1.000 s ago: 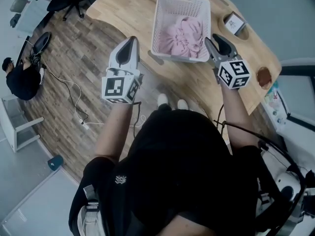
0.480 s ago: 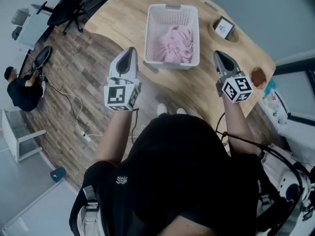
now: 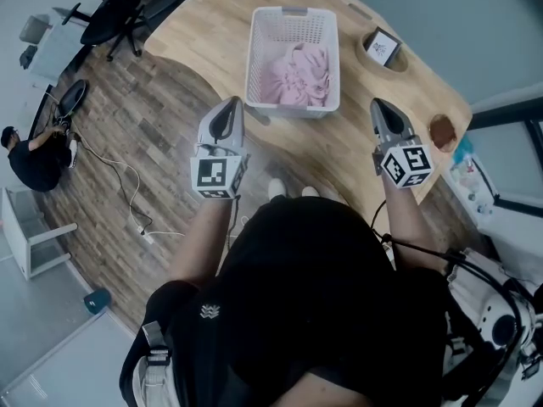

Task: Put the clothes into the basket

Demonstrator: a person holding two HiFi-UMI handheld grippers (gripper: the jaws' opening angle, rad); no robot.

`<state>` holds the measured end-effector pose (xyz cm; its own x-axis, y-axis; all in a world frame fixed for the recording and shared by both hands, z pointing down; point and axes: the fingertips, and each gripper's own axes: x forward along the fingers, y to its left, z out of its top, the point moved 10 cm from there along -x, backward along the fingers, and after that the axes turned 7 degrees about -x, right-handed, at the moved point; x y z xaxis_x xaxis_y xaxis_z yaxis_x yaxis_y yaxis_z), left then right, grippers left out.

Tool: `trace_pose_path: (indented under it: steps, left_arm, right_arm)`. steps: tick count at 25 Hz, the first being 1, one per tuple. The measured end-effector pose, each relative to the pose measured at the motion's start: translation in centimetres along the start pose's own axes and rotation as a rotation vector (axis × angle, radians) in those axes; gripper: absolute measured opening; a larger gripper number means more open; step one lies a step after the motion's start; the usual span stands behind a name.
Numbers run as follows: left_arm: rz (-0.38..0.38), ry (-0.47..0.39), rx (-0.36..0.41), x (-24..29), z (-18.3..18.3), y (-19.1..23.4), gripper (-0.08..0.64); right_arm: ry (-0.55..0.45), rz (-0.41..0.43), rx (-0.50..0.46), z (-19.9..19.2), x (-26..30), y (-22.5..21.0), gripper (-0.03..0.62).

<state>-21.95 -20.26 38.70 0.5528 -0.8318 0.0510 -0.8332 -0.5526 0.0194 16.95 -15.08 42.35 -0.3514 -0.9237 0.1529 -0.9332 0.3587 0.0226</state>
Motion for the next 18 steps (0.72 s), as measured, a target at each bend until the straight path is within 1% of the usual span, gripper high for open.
trace_pose_path:
  steps: [6, 11, 18]
  left_arm:
    - [0.012, -0.006, -0.003, -0.2, 0.2, 0.1, 0.008]
    - [0.021, -0.014, 0.0, -0.4, 0.7, 0.4, 0.008]
    - [0.026, -0.007, -0.004, -0.7, 0.6, 0.9, 0.008]
  right_arm:
    - [-0.004, -0.01, -0.009, 0.1, -0.1, -0.3, 0.002]
    - [-0.007, -0.031, 0.021, 0.0, 0.1, -0.8, 0.002]
    - [-0.003, -0.012, 0.012, 0.3, 0.8, -0.2, 0.002]
